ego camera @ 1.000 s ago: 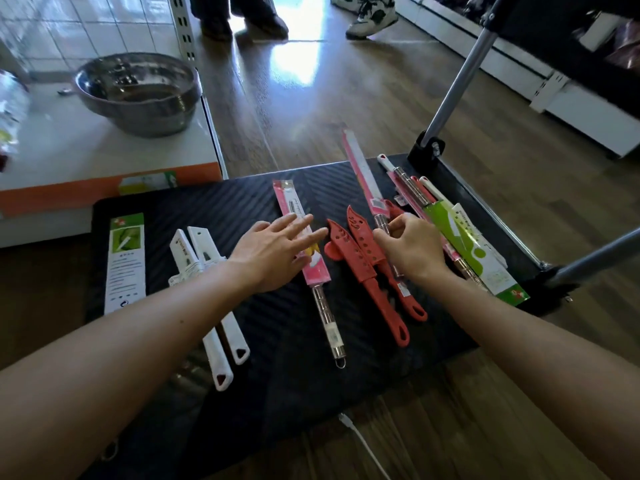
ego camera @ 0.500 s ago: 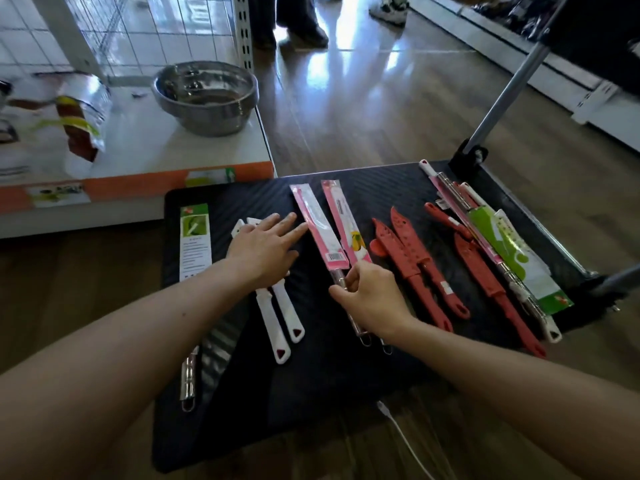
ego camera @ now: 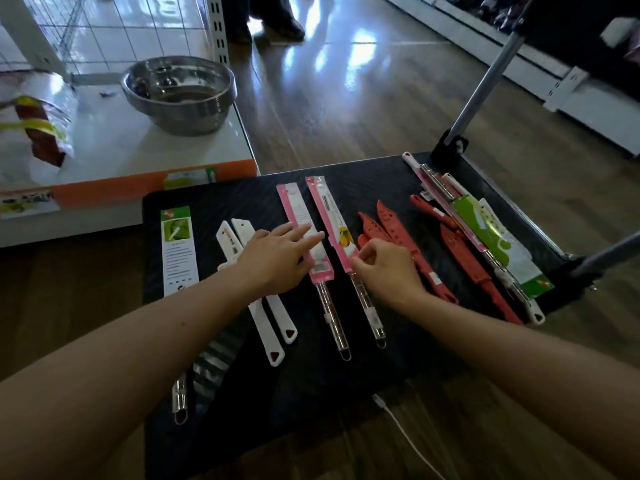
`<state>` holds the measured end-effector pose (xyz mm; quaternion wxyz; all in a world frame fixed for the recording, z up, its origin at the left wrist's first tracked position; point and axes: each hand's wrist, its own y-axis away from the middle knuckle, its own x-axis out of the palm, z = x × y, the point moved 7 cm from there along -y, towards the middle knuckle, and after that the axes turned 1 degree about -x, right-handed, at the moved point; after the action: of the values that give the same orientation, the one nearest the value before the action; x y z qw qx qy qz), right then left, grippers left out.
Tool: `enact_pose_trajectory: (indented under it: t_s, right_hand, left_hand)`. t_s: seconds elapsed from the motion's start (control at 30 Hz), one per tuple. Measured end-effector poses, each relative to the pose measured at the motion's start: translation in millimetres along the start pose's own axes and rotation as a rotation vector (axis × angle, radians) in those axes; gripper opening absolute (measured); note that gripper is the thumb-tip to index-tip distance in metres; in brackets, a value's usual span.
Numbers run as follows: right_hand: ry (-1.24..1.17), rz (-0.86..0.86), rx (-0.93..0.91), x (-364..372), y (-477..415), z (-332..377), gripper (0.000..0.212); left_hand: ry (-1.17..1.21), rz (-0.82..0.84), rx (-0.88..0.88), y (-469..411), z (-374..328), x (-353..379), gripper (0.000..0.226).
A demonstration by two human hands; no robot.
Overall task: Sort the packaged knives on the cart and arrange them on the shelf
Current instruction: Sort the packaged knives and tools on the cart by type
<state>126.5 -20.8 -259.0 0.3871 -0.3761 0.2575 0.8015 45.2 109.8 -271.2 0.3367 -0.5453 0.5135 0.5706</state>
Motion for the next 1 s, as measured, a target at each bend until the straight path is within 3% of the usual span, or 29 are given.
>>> enact_pose_trajectory:
  t_s: [0.27,0.47,0.7,0.87,1.0]
  right_hand:
    - [0.239,-0.286,0.235,-110,-13,-109,0.019]
    - [0.272,-0.292,0.381,-156,-4,-180,0.033]
    - [0.312,-0.32,0.144,-150,1,-180,0.026]
    - [0.69,-0.106,-0.026,-120,14,-165,0.038]
    - [0.682,-0.015,0.01,-117,19,-173,0.036]
  left_hand:
    - [0.063,-0.037,0.179,-38,-75,-8,0.055]
    - [0.08,-0.078,0.276,-67,-130,-5,0.053]
    - [0.0,-0.115,0.298,-106,-173,-16,0.052]
    - [-0.014,-0.129,0.195,-147,-167,-26,0.051]
    - [-0.057,-0.132,0.169,-181,-176,-21,0.048]
